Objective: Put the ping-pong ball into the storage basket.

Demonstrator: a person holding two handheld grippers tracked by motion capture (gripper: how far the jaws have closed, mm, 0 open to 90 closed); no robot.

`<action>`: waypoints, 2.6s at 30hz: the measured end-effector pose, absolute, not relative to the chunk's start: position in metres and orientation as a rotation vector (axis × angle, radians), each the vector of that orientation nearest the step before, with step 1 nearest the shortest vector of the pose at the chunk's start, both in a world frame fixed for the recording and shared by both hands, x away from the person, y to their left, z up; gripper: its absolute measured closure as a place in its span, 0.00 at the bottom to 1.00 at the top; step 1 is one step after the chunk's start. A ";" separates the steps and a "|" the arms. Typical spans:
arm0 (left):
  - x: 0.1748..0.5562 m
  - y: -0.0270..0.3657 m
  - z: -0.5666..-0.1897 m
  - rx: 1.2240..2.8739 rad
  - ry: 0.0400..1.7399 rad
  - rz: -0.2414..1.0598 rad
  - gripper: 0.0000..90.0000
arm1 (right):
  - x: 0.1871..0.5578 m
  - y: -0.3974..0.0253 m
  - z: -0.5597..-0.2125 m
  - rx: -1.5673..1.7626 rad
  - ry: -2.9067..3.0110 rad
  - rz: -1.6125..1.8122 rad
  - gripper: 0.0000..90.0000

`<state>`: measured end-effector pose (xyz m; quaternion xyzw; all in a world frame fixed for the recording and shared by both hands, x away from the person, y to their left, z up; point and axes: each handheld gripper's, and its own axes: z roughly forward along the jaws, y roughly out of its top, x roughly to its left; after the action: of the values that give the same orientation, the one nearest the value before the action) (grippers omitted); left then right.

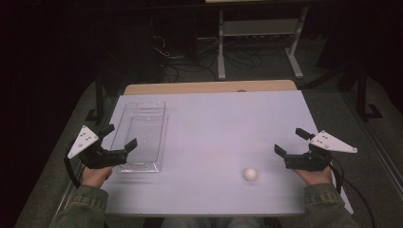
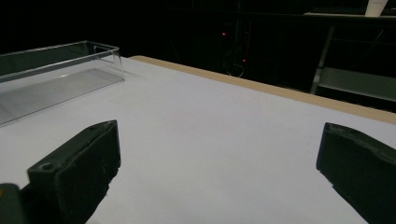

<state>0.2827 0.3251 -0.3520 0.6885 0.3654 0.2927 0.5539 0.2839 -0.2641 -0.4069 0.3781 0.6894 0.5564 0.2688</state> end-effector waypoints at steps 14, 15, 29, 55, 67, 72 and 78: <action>0.292 0.307 -0.341 1.698 0.801 0.672 0.00 | 0.283 -0.264 -0.406 1.014 1.860 1.505 0.00; 0.294 0.304 -0.337 1.710 0.785 0.674 0.00 | 0.283 -0.264 -0.406 1.014 1.860 1.505 0.00; 0.304 0.280 -0.321 1.794 0.693 0.630 0.00 | 0.283 -0.262 -0.406 1.002 1.871 1.508 0.00; 0.323 0.227 -0.300 1.933 0.534 0.570 0.00 | 0.280 -0.266 -0.400 1.010 1.826 1.542 0.00; 0.334 0.205 -0.295 1.953 0.483 0.549 0.00 | 0.280 -0.268 -0.400 1.014 1.819 1.548 0.00; 0.336 0.194 -0.295 1.978 0.451 0.536 0.00 | 0.279 -0.268 -0.400 1.016 1.819 1.550 0.00; 0.338 0.180 -0.295 1.999 0.412 0.514 0.00 | 0.278 -0.269 -0.399 1.017 1.816 1.553 0.00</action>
<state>0.3380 0.1796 -0.2953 0.8250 0.1701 0.2122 0.4953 0.2784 -0.2687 -0.3995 0.3773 0.6734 0.5760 0.2690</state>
